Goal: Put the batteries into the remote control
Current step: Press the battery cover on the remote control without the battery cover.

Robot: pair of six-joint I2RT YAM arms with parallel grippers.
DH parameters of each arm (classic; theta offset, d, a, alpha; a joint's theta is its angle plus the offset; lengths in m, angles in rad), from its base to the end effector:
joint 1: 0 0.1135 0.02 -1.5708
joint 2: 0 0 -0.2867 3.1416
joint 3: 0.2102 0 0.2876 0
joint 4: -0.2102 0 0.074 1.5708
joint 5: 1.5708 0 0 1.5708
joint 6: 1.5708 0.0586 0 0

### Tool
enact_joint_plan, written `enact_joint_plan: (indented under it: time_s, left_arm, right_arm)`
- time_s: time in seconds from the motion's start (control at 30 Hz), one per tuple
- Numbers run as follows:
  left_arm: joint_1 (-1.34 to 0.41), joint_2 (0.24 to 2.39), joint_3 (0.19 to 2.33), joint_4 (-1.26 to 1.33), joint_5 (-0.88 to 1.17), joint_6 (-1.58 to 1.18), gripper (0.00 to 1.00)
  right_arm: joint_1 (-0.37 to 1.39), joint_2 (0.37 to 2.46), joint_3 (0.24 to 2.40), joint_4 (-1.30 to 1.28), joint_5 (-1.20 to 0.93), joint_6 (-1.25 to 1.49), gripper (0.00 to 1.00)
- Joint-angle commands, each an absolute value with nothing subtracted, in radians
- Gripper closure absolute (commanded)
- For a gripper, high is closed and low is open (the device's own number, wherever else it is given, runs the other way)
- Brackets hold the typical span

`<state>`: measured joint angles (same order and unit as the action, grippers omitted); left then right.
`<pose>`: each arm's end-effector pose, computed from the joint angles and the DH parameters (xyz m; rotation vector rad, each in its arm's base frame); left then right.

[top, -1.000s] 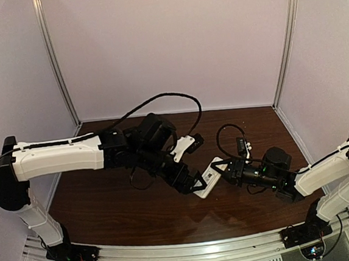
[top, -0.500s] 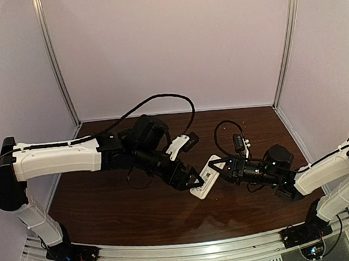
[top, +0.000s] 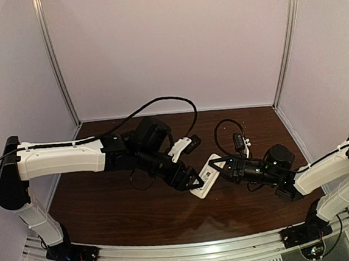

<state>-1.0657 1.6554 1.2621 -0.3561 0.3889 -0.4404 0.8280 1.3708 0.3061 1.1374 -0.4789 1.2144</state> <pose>0.1842 -0.3791 0.2595 0.9977 2.3716 -1.1317 0.1678 0.2227 0.1867 -0.1193 1.8740 1.8973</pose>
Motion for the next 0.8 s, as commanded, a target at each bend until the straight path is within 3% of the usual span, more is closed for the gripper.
enact_joint_plan:
  time_s: [0.0, 0.33, 0.57, 0.77]
  left_arm:
    - [-1.058, 1.687, 1.258, -0.336, 0.361, -0.434, 0.35]
    - [-1.056, 1.708, 1.227, -0.336, 0.361, -0.418, 0.41]
    - [-1.057, 1.709, 1.206, -0.33, 0.364, -0.404, 0.46]
    - [-1.059, 1.723, 1.197, -0.349, 0.366, -0.37, 0.46]
  right_arm:
    - [0.826, 1.392, 0.319, 1.294, -0.522, 1.265, 1.0]
    - [0.826, 1.469, 0.318, 1.48, -0.542, 1.366, 1.0]
    - [0.824, 1.451, 0.321, 1.491, -0.541, 1.379, 1.0]
    - [0.823, 1.411, 0.329, 1.435, -0.54, 1.36, 1.0]
